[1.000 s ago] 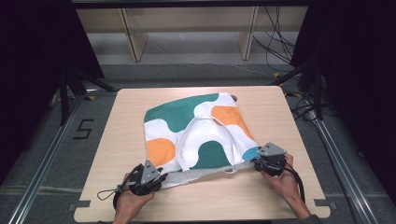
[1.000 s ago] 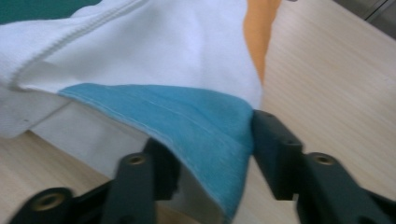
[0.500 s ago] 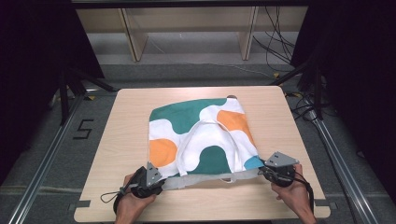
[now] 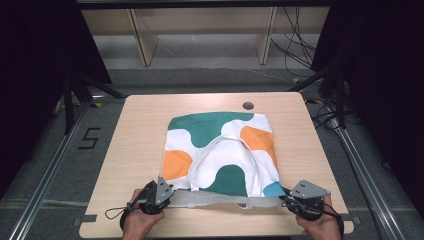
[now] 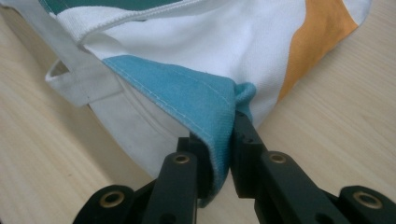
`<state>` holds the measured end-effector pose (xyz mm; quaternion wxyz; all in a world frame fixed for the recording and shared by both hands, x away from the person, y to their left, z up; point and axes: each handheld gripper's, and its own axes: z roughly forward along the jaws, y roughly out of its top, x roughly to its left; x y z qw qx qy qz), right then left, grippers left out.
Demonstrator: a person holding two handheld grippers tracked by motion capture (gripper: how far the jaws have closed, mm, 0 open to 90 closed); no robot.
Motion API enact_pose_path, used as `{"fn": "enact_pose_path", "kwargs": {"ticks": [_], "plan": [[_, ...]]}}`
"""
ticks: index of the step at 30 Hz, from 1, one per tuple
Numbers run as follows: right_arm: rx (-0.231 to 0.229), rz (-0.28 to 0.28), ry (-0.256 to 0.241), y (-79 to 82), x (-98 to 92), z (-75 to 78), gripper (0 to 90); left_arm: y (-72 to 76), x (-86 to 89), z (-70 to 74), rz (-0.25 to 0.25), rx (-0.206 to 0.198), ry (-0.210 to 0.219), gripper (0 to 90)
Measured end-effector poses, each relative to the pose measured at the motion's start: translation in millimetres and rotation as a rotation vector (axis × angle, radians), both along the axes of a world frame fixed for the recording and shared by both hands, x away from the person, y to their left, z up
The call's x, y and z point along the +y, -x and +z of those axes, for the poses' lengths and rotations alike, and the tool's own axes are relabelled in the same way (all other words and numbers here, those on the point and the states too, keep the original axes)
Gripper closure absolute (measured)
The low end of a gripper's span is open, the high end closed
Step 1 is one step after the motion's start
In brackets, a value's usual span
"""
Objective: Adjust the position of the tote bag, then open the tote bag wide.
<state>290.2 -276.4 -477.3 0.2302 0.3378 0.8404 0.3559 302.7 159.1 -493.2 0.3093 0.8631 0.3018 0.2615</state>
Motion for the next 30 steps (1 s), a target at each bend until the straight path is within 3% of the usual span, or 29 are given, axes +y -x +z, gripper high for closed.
{"fn": "enact_pose_path", "kwargs": {"ticks": [4, 17, 19, 24, 27, 28, 29, 30], "plan": [[0.007, -0.003, -0.043, 4.9, -6.6, -1.4, 81.3, 2.2, -1.6, 0.7, -0.013, 0.002, 0.013, 82.7], [0.008, -0.012, -0.082, 4.8, -7.9, 0.6, 81.1, 1.1, 1.9, 3.5, -0.007, 0.01, 0.069, 82.0], [-0.008, -0.016, -0.086, 4.1, -8.3, 0.5, 81.2, 1.6, 1.9, 3.7, -0.004, 0.013, 0.069, 81.9], [-0.019, 0.002, -0.101, 2.1, -9.3, 2.3, 81.4, 2.7, 2.9, 6.8, -0.009, 0.007, 0.066, 82.4], [-0.023, -0.017, -0.107, 2.8, -10.4, 3.7, 81.5, 2.6, 2.3, 8.8, -0.006, -0.001, 0.102, 83.3], [-0.032, -0.013, -0.106, 2.1, -11.5, 3.8, 81.5, 2.8, 3.5, 11.0, -0.014, -0.004, 0.074, 83.8], [-0.031, -0.014, -0.111, 2.3, -11.8, 4.4, 81.6, 3.1, 3.2, 11.6, -0.018, -0.002, 0.073, 84.2], [-0.035, -0.019, -0.111, 2.0, -12.1, 5.9, 81.9, 3.5, 1.3, 10.3, -0.004, -0.019, 0.102, 84.9]]}}
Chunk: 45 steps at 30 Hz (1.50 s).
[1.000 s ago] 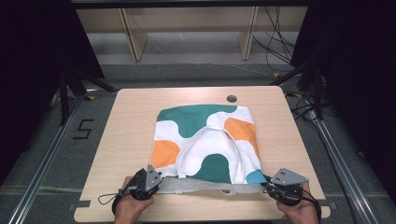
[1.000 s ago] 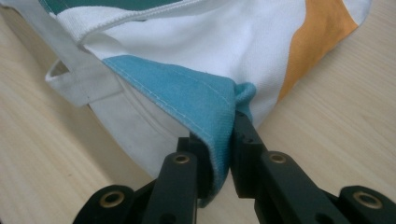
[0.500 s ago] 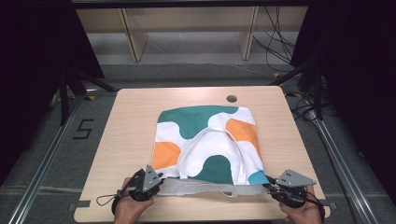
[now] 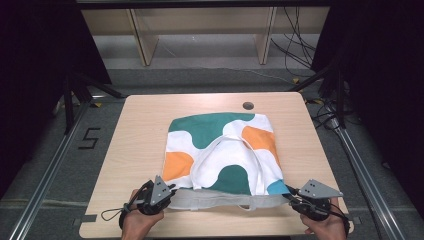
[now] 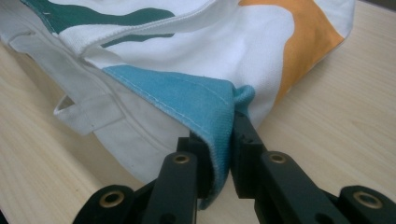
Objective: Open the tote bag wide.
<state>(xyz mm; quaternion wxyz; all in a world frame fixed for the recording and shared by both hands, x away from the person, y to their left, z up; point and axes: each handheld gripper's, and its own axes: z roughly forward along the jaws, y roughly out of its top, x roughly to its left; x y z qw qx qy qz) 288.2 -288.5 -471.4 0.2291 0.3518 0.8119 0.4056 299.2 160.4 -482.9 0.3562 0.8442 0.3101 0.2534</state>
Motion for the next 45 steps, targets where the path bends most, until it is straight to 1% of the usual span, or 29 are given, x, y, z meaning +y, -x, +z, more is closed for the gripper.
{"fn": "enact_pose_path", "kwargs": {"ticks": [4, 5, 6, 8, 9, 11, 12, 14, 16, 17, 18, 19, 20, 21, 23, 24, 25, 26, 29, 30, 32, 33, 34, 36, 37, 38, 40, 42, 45], "plan": [[-0.016, -0.004, -0.016, -1.5, -1.0, 4.1, 82.5, -0.2, 2.6, 7.2, -0.018, -0.003, 0.005, 85.3], [-0.023, -0.005, -0.028, -2.3, -1.2, 7.9, 82.8, -0.8, 2.9, 9.7, 0.001, -0.018, 0.038, 85.5], [-0.017, -0.017, -0.044, -1.8, 0.1, 9.9, 83.1, -0.8, 2.9, 9.7, 0.001, -0.018, 0.038, 85.7], [-0.014, -0.008, -0.046, -3.1, -0.5, 13.1, 83.4, -1.0, 2.8, 14.3, 0.005, -0.028, 0.071, 85.9], [-0.033, -0.012, -0.052, -3.8, -0.4, 16.4, 83.9, -1.7, 3.4, 17.8, 0.002, -0.04, 0.077, 86.1], [-0.02, -0.025, -0.065, -4.8, 0.3, 23.8, 84.7, -5.0, 4.4, 26.8, -0.016, -0.073, 0.077, 86.2], [-0.036, -0.025, -0.069, -7.4, -0.6, 31.2, 85.1, -5.8, 3.3, 31.0, -0.007, -0.08, 0.1, 86.3], [-0.049, -0.025, -0.078, -9.3, -0.5, 34.8, 85.3, -8.2, 4.6, 42.9, -0.01, -0.114, 0.099, 86.4], [-0.055, -0.031, -0.091, -12.1, -0.6, 44.3, 85.6, -9.0, 3.3, 55.3, 0.003, -0.156, 0.123, 86.5], [-0.088, -0.018, -0.094, -16.6, -2.0, 51.2, 85.6, -9.0, 2.3, 60.4, 0.009, -0.178, 0.125, 86.7], [-0.086, -0.027, -0.105, -17.7, -1.4, 57.2, 85.7, -9.5, 1.4, 65.4, 0.003, -0.198, 0.114, 86.8], [-0.103, -0.03, -0.108, -20.7, -2.0, 62.9, 85.8, -11.0, 0.5, 69.1, -0.007, -0.209, 0.127, 86.8], [-0.102, -0.038, -0.116, -22.1, -1.6, 68.6, 85.8, -11.5, 0.5, 72.0, -0.009, -0.213, 0.133, 86.8], [-0.135, -0.025, -0.113, -25.9, -2.6, 71.7, 85.9, -12.4, 0.3, 74.9, -0.007, -0.216, 0.145, 86.8], [-0.134, -0.018, -0.115, -29.8, -3.6, 81.0, 85.9, -13.9, 1.6, 80.4, -0.003, -0.224, 0.161, 86.8], [-0.115, -0.028, -0.129, -29.0, -2.2, 84.9, 86.0, -14.4, 2.1, 82.9, -0.003, -0.226, 0.162, 86.8], [-0.133, -0.023, -0.125, -30.8, -1.9, 88.4, 86.0, -14.5, 2.4, 85.0, 0.0, -0.231, 0.169, 86.8], [-0.128, -0.014, -0.112, -31.2, -2.1, 93.0, 86.0, -14.7, 3.1, 87.5, -0.002, -0.235, 0.171, 86.8], [-0.142, -0.011, -0.127, -33.4, -0.8, 103.7, 86.1, -14.8, 5.0, 96.3, 0.003, -0.245, 0.198, 86.8], [-0.17, 0.002, -0.115, -36.2, -2.3, 107.8, 86.2, -14.7, 5.5, 101.2, 0.004, -0.258, 0.198, 86.8], [-0.175, 0.0, -0.123, -36.1, -1.0, 116.7, 86.2, -14.5, 6.2, 108.1, 0.006, -0.272, 0.207, 86.9], [-0.208, 0.009, -0.116, -37.6, -1.2, 119.6, 86.2, -14.8, 7.0, 112.2, 0.004, -0.283, 0.207, 86.9], [-0.182, 0.015, -0.125, -36.6, -0.7, 123.8, 86.2, -14.1, 7.0, 115.7, 0.009, -0.289, 0.219, 87.0], [-0.223, 0.031, -0.11, -35.7, -0.8, 135.7, 86.4, -12.1, 7.3, 123.5, 0.007, -0.315, 0.224, 87.0], [-0.223, 0.031, -0.11, -35.7, -0.8, 135.7, 86.4, -10.9, 7.7, 128.1, 0.0, -0.327, 0.221, 87.0], [-0.239, 0.044, -0.108, -33.8, -1.5, 144.2, 86.5, -9.5, 8.2, 133.1, -0.003, -0.336, 0.235, 87.1], [-0.256, 0.046, -0.122, -33.3, -1.8, 148.9, 86.5, -6.1, 9.2, 144.3, -0.003, -0.36, 0.261, 87.1], [-0.272, 0.057, -0.134, -30.3, -4.0, 161.0, 86.6, -1.9, 10.7, 157.3, -0.018, -0.397, 0.268, 87.2], [-0.301, 0.069, -0.145, -25.3, -6.6, 181.0, 86.7, 1.7, 13.4, 175.4, -0.024, -0.424, 0.314, 87.2]]}}
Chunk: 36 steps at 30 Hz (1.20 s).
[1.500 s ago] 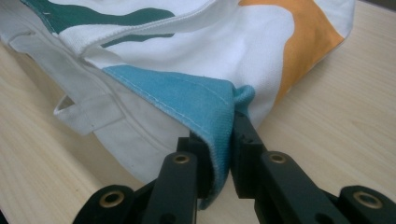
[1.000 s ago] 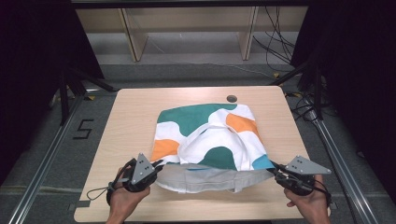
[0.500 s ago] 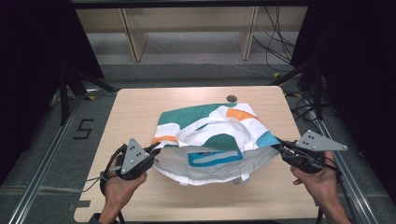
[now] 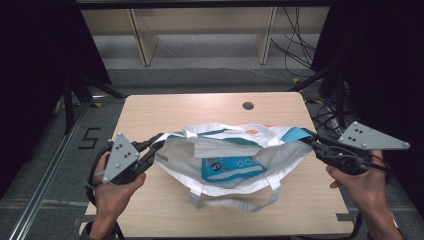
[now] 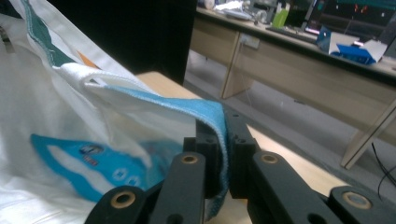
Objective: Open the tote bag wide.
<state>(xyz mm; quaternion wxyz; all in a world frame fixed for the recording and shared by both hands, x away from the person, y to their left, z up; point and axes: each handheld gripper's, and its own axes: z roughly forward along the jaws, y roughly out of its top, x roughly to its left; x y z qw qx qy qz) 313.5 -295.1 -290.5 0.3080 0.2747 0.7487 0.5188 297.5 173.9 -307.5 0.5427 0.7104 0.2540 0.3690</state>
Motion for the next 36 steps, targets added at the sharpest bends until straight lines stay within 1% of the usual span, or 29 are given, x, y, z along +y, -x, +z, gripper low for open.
{"fn": "enact_pose_path", "kwargs": {"ticks": [1, 2, 3, 5, 6, 7, 8, 9, 10, 11, 12, 13, 15, 16, 17, 20, 21, 22, 23, 24, 25, 27, 28, 29, 30, 31, 34, 35, 36], "plan": [[0.0, 0.008, 0.003, 1.2, 0.1, 7.1, 86.7, 0.2, 0.6, 5.3, -0.003, -0.007, 0.009, 87.3], [-0.011, 0.016, 0.014, 1.3, 0.2, 14.3, 86.7, 0.0, 1.7, 10.8, -0.016, -0.007, 0.036, 87.3], [-0.008, 0.015, 0.013, 1.8, 0.6, 21.7, 86.7, 0.0, 2.8, 16.4, -0.021, -0.013, 0.063, 87.2], [-0.021, 0.022, -0.009, -1.3, -0.4, 36.6, 86.7, -1.2, 3.7, 26.6, -0.034, -0.023, 0.086, 87.2], [-0.014, 0.026, -0.021, -5.0, -1.5, 49.4, 86.8, -2.7, 4.8, 31.0, -0.045, -0.017, 0.102, 87.2], [-0.014, 0.026, -0.021, -5.0, -1.5, 49.4, 86.8, -4.8, 6.5, 34.7, -0.06, -0.006, 0.129, 87.2], [-0.003, 0.033, -0.034, -7.2, -1.2, 53.8, 86.9, -7.8, 8.8, 37.5, -0.052, -0.019, 0.142, 87.2], [-0.005, 0.032, -0.034, -9.4, -1.5, 57.6, 86.9, -12.4, 8.6, 38.0, -0.056, 0.001, 0.157, 87.2], [-0.02, 0.028, -0.02, -13.1, -2.1, 60.6, 86.9, -16.5, 8.4, 37.0, -0.061, 0.017, 0.15, 87.1], [-0.022, 0.013, -0.02, -14.9, -1.1, 60.4, 86.9, -21.8, 7.2, 33.5, -0.047, 0.036, 0.14, 87.1], [-0.019, 0.014, -0.001, -18.7, -0.4, 58.7, 86.9, -27.6, 6.3, 28.5, -0.041, 0.052, 0.126, 87.1], [0.004, 0.012, 0.004, -22.0, 1.1, 54.8, 86.9, -32.5, 6.9, 23.2, -0.045, 0.067, 0.139, 87.1], [0.01, -0.003, 0.003, -28.6, 1.1, 45.7, 86.9, -39.2, 9.2, 13.6, -0.039, 0.082, 0.163, 87.0], [0.03, -0.008, -0.011, -31.1, 0.0, 41.0, 86.9, -40.5, 9.6, 11.0, -0.042, 0.087, 0.164, 86.9], [0.027, -0.003, -0.008, -33.8, -1.2, 38.6, 86.9, -41.2, 9.4, 8.4, -0.043, 0.094, 0.154, 86.9], [0.04, -0.035, 0.016, -38.2, -0.6, 29.3, 86.9, -41.4, 8.1, 2.7, -0.053, 0.11, 0.132, 86.7], [0.059, -0.04, 0.002, -37.3, 0.1, 27.1, 86.9, -41.3, 7.8, 0.7, -0.051, 0.114, 0.131, 86.7], [0.074, -0.037, 0.009, -37.9, -0.6, 25.1, 86.9, -41.0, 7.6, -1.7, -0.053, 0.12, 0.123, 86.6], [0.065, -0.033, 0.015, -39.3, -1.0, 22.8, 86.9, -40.9, 7.1, -5.6, -0.055, 0.129, 0.11, 86.6], [0.08, -0.035, 0.012, -38.9, -0.2, 17.4, 86.9, -40.9, 7.1, -8.4, -0.055, 0.136, 0.103, 86.5], [0.08, -0.035, 0.012, -38.9, -0.2, 17.4, 86.9, -40.9, 7.4, -12.5, -0.054, 0.142, 0.099, 86.5], [0.076, -0.039, 0.021, -38.6, -0.2, 12.2, 86.8, -40.7, 9.4, -21.2, -0.053, 0.162, 0.107, 86.4], [0.059, -0.032, 0.022, -40.4, -0.1, 9.2, 86.9, -40.9, 10.0, -26.1, -0.06, 0.173, 0.113, 86.4], [0.087, -0.029, 0.031, -39.4, 0.5, 7.1, 86.8, -42.0, 11.5, -30.0, -0.069, 0.171, 0.114, 86.4], [0.093, -0.028, 0.037, -39.4, 1.3, 4.4, 86.8, -42.8, 12.8, -33.9, -0.072, 0.175, 0.121, 86.3], [0.071, -0.027, 0.043, -41.0, 1.6, 1.7, 86.8, -44.1, 13.6, -37.1, -0.069, 0.184, 0.113, 86.3], [0.088, -0.03, 0.044, -43.8, 3.1, -6.5, 86.8, -46.5, 12.5, -46.6, -0.061, 0.202, 0.097, 86.2], [0.087, -0.039, 0.045, -44.6, 3.6, -9.0, 86.8, -47.9, 11.5, -49.4, -0.064, 0.209, 0.096, 86.2], [0.098, -0.035, 0.052, -45.7, 3.2, -10.8, 86.8, -49.7, 10.8, -51.4, -0.063, 0.218, 0.094, 86.2]]}}
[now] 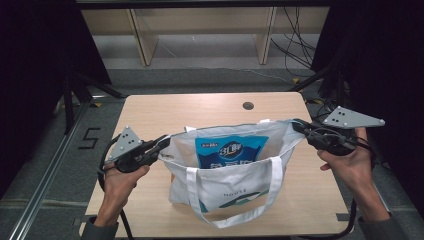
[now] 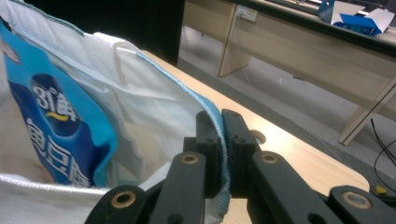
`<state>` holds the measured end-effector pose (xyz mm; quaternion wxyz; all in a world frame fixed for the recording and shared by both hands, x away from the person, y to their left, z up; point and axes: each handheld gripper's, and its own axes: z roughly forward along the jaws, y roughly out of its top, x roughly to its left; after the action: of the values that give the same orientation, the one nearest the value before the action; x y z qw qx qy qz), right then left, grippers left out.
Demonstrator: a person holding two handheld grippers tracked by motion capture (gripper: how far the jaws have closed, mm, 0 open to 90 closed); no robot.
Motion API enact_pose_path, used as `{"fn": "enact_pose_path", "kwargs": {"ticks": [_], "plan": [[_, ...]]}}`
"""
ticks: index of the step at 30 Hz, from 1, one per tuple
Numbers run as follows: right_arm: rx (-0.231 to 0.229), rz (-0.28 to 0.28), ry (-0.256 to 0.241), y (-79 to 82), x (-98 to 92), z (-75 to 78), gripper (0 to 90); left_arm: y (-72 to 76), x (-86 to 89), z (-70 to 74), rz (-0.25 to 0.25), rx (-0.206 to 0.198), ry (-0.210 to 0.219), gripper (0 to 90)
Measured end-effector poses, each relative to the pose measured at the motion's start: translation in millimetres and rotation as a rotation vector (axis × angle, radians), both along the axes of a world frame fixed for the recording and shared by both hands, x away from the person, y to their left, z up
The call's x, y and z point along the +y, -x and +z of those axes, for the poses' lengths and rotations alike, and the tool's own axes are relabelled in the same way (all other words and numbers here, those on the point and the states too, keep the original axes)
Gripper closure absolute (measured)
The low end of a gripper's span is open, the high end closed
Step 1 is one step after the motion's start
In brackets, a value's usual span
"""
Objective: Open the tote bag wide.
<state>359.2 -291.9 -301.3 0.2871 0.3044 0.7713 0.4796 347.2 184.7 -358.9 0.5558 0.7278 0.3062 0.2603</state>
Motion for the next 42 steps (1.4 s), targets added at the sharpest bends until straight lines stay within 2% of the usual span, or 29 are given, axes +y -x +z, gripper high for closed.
{"fn": "enact_pose_path", "kwargs": {"ticks": [1, 7, 8, 9, 11, 12, 13, 14, 15, 17, 18, 19, 20, 21, 23, 25, 26, 30, 32, 34, 35, 36, 39, 40, 42], "plan": [[-0.009, -0.006, -0.004, -1.8, 0.0, -2.9, 86.8, -2.3, -1.1, -2.1, 0.004, 0.006, 0.003, 86.2], [0.045, -0.028, -0.021, -6.4, -6.3, -18.6, 86.7, -9.8, -7.3, -11.4, -0.001, 0.028, -0.015, 86.1], [0.039, -0.028, -0.022, -7.5, -7.4, -21.2, 86.7, -10.1, -8.2, -12.6, -0.003, 0.03, -0.015, 86.1], [0.066, -0.039, -0.036, -6.0, -6.7, -24.0, 86.7, -10.4, -8.7, -13.3, -0.003, 0.032, -0.028, 86.1], [0.039, -0.041, -0.029, -7.6, -8.3, -29.9, 86.7, -12.0, -10.2, -16.5, 0.0, 0.04, -0.031, 86.1], [0.068, -0.043, -0.039, -6.5, -8.6, -33.1, 86.7, -13.1, -10.6, -18.1, -0.003, 0.041, -0.025, 86.0], [0.066, -0.049, -0.061, -7.0, -9.4, -38.2, 86.6, -13.5, -11.1, -20.1, -0.001, 0.047, -0.025, 86.0], [0.066, -0.049, -0.061, -7.0, -9.4, -38.2, 86.6, -13.8, -11.3, -21.6, -0.004, 0.052, -0.028, 86.0], [0.039, -0.045, -0.07, -7.5, -10.8, -42.9, 86.6, -13.7, -11.1, -22.5, -0.002, 0.06, -0.03, 85.8], [0.051, -0.046, -0.081, -5.4, -11.1, -44.3, 86.6, -14.6, -9.9, -23.4, -0.004, 0.059, -0.022, 85.6], [0.031, -0.036, -0.099, -5.0, -11.1, -47.3, 86.5, -14.3, -9.9, -23.7, -0.005, 0.06, -0.025, 85.6], [0.016, -0.05, -0.095, -4.8, -10.5, -48.8, 86.5, -13.7, -10.3, -24.0, -0.004, 0.063, -0.033, 85.6], [0.058, -0.053, -0.065, -4.0, -9.8, -47.7, 86.5, -13.9, -11.0, -24.9, -0.008, 0.063, -0.028, 85.4], [0.045, -0.042, -0.064, -5.7, -11.0, -46.7, 86.5, -13.6, -10.7, -25.1, -0.001, 0.068, -0.03, 85.5], [0.056, -0.026, -0.072, -4.4, -12.5, -43.0, 86.4, -14.7, -9.7, -26.0, -0.005, 0.065, -0.028, 85.5], [0.013, -0.02, -0.061, -4.7, -12.7, -42.8, 86.4, -14.2, -9.6, -27.6, -0.007, 0.066, -0.026, 85.4], [0.056, -0.034, -0.061, -1.4, -11.8, -42.4, 86.4, -14.3, -9.7, -28.5, -0.008, 0.067, -0.029, 85.4], [0.048, -0.024, -0.06, -5.5, -12.2, -46.9, 86.4, -16.8, -9.6, -36.2, -0.01, 0.085, -0.028, 85.0], [0.076, -0.028, -0.055, -5.0, -11.3, -49.5, 86.4, -18.5, -9.6, -40.4, -0.013, 0.094, -0.042, 84.9], [0.049, -0.028, -0.053, -7.7, -11.7, -53.5, 86.4, -19.8, -9.8, -44.8, -0.011, 0.108, -0.037, 84.6], [0.082, -0.031, -0.061, -6.8, -11.5, -54.7, 86.3, -20.5, -10.4, -46.8, -0.016, 0.11, -0.032, 84.5], [0.065, -0.027, -0.05, -8.8, -12.4, -56.6, 86.4, -20.4, -10.9, -48.0, -0.016, 0.117, -0.037, 84.4], [0.08, -0.029, -0.043, -10.5, -12.6, -64.0, 86.3, -21.3, -11.1, -51.1, -0.014, 0.123, -0.043, 84.1], [0.11, -0.028, -0.038, -9.8, -13.4, -65.2, 86.3, -21.6, -11.3, -52.5, -0.019, 0.121, -0.047, 84.1], [0.131, -0.031, -0.038, -9.8, -13.6, -68.8, 86.3, -21.1, -12.3, -56.1, -0.02, 0.135, -0.048, 83.9]]}}
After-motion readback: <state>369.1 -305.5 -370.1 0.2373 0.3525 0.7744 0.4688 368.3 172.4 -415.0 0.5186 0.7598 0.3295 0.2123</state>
